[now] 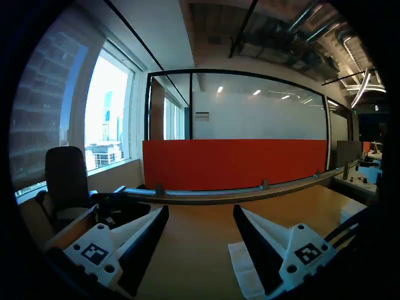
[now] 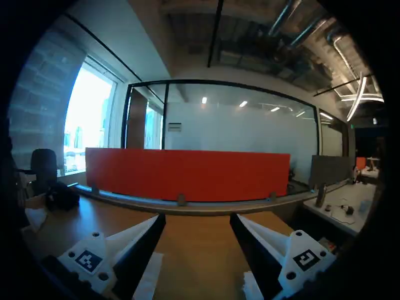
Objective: Fold towel
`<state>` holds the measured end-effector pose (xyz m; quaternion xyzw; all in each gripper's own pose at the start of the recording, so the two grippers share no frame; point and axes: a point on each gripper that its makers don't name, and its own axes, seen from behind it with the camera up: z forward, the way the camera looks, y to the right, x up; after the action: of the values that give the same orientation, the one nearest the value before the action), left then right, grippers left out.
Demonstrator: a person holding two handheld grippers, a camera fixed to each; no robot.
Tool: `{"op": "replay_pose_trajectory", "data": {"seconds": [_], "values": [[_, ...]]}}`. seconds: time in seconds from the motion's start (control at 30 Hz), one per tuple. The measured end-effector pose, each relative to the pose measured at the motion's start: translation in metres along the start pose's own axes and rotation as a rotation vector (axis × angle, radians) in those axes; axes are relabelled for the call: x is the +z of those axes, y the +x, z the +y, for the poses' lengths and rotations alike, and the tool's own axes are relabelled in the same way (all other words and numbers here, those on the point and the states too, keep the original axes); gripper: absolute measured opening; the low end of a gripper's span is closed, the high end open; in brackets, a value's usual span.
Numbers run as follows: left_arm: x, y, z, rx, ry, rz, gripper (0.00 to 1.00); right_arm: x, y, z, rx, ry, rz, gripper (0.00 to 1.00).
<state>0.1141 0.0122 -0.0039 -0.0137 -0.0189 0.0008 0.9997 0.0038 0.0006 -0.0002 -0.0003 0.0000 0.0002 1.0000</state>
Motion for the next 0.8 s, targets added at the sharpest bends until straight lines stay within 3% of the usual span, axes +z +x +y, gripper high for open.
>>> {"op": "replay_pose_trajectory", "data": {"seconds": [0.23, 0.5, 0.8], "values": [[-0.001, 0.02, 0.003, 0.015, -0.013, -0.017, 0.96, -0.002, 0.03, 0.006, 0.013, -0.006, 0.003, 1.0], [0.003, 0.022, 0.01, 0.015, -0.039, -0.043, 0.96, -0.001, 0.034, 0.006, 0.005, 0.003, -0.003, 1.0], [0.005, 0.021, 0.024, 0.033, -0.105, -0.076, 0.96, 0.002, 0.033, -0.016, -0.041, 0.093, -0.036, 1.0]]}}
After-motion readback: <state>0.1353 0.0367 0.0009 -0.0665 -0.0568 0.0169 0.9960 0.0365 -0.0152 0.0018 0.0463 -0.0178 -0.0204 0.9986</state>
